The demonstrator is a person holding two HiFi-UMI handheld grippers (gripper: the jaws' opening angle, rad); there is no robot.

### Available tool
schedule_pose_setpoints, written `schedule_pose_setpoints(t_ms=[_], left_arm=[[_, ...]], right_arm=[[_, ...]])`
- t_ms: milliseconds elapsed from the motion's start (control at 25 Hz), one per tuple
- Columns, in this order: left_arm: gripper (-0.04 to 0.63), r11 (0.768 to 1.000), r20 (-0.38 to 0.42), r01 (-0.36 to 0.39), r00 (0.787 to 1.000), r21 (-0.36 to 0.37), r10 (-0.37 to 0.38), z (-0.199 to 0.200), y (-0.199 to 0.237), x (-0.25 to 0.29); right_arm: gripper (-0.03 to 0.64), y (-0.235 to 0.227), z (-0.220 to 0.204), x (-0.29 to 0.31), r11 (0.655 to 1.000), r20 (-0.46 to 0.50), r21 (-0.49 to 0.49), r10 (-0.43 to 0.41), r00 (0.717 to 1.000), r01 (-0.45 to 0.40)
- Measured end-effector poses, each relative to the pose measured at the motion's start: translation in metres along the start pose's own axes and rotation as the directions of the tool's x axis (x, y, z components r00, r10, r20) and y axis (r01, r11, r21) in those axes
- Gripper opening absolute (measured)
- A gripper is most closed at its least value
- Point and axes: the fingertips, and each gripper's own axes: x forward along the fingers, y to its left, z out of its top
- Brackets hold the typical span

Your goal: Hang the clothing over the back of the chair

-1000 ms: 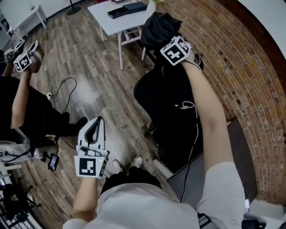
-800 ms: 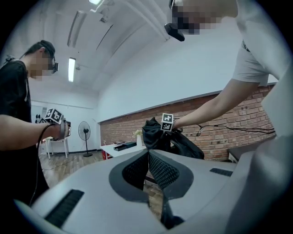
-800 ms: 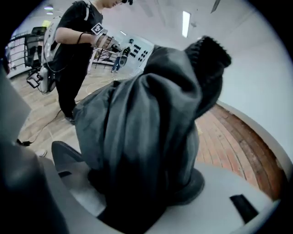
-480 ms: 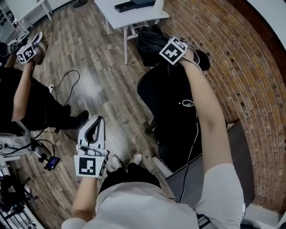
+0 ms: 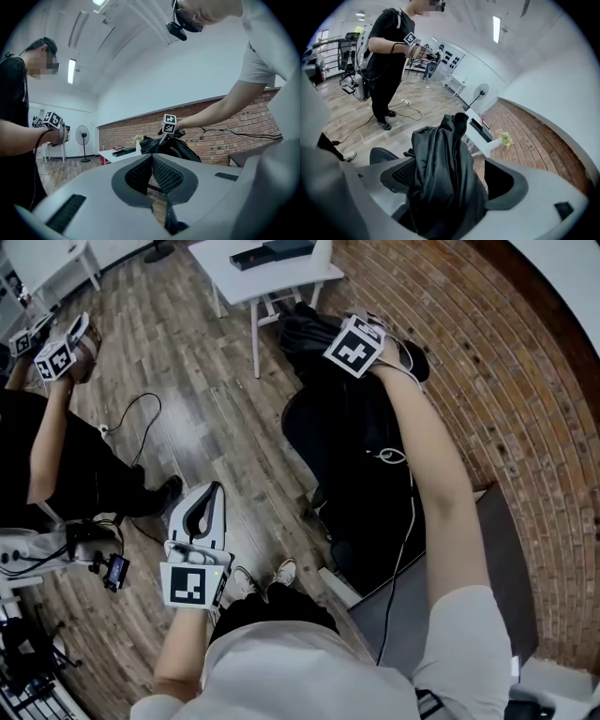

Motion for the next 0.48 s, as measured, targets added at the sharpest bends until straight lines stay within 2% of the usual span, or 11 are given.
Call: schedule_pose_setpoints(t_ms=[200,320,480], left_arm=[[0.025,1.000,0.005,0.009,1.000,-0.005,-0.009,-0.001,0.001,-0.004],[0.025,1.000,0.006,0.018,1.000,-0.006,-0.018,0.000,0.000,-0.007],[0.025,0.999,0.020,0.032,0.999,-0.005,-0.031,0.004,0.000,-0.011]], right_arm=[[0.443,-0.012,0.020,-0.023,0.995,0.108,0.105,-0.006,0.994,-0.005],[0.443,-0.020,0.022,-0.035,0.994,0.084,0.103,-0.055,0.995,0.046],[0.442,-0.015,0.016,-0.042,0.992,0.055,0.101,-0.076,0.996,0.070]])
